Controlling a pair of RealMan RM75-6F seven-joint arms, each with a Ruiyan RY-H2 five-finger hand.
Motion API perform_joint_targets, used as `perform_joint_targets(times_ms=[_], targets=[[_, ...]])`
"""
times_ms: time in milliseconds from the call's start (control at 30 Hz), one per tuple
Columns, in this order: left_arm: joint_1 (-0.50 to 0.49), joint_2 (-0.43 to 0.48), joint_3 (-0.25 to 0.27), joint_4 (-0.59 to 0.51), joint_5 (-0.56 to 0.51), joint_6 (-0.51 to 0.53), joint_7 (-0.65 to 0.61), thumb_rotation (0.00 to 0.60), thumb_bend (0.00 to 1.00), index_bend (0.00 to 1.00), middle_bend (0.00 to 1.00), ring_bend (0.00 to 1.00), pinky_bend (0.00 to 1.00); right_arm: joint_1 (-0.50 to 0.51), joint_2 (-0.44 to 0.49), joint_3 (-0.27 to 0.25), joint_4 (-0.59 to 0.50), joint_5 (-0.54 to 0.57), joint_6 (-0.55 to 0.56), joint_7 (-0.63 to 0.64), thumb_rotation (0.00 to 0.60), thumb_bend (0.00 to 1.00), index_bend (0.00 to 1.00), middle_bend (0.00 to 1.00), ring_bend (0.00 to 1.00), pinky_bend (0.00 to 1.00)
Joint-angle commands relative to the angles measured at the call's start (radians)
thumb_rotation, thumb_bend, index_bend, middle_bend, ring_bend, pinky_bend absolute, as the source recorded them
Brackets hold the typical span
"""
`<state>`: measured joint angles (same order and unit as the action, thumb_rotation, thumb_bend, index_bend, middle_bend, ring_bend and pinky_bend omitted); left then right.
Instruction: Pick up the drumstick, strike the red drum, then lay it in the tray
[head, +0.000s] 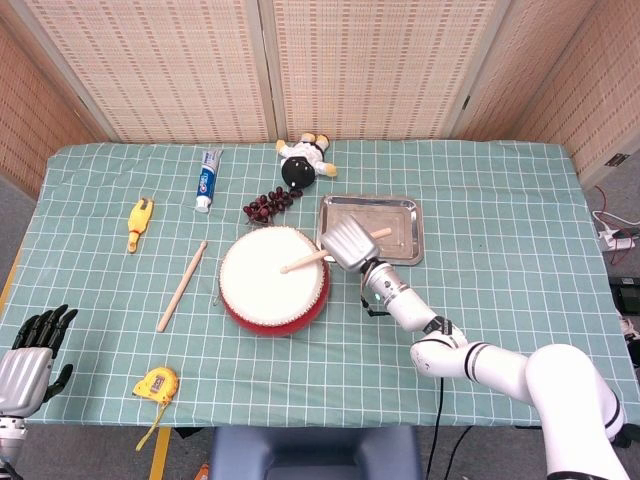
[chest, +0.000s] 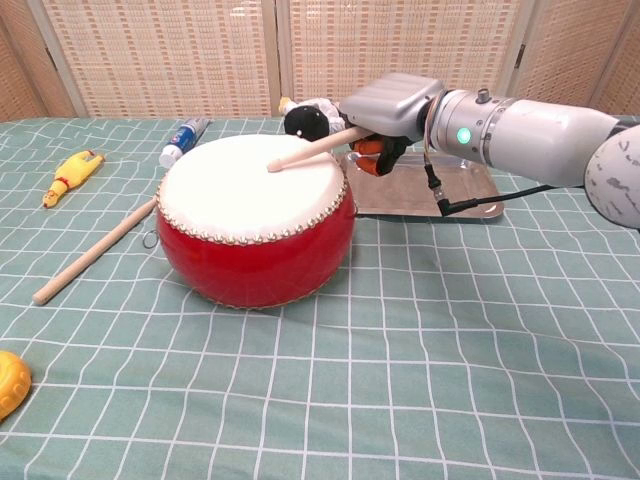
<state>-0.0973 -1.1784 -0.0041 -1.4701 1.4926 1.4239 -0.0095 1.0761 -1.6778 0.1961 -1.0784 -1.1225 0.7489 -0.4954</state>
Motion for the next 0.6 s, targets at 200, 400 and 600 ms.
perform_joint_targets(times_ms=[200,400,600], targets=[[-0.002,0.0,-0.003,0.001,0.004,0.005,-0.003,0.6,0.34,0.0,0.0,0.0,0.03,-0.025,0.003,0.094,-0.044,-0.05,0.144,0.2,0.6,0.52,1.0,0.99,1.0,1.0],[-0.004,0.0,-0.003,-0.001,0.007,0.003,-0.001,0.6,0.35,0.0,0.0,0.0,0.03,-0.022,0.005,0.043,-0.02,-0.046,0.07,0.155,0.6,0.52,1.0,0.99,1.0,1.0],[-0.002,0.0,-0.001,0.0,0.0,-0.002,0.0,0.6,0.35,0.0,0.0,0.0,0.03,-0.005,-0.022,-0.013,0.036,-0.009,-0.003,0.01,0.6,0.52,1.0,0.99,1.0,1.0]])
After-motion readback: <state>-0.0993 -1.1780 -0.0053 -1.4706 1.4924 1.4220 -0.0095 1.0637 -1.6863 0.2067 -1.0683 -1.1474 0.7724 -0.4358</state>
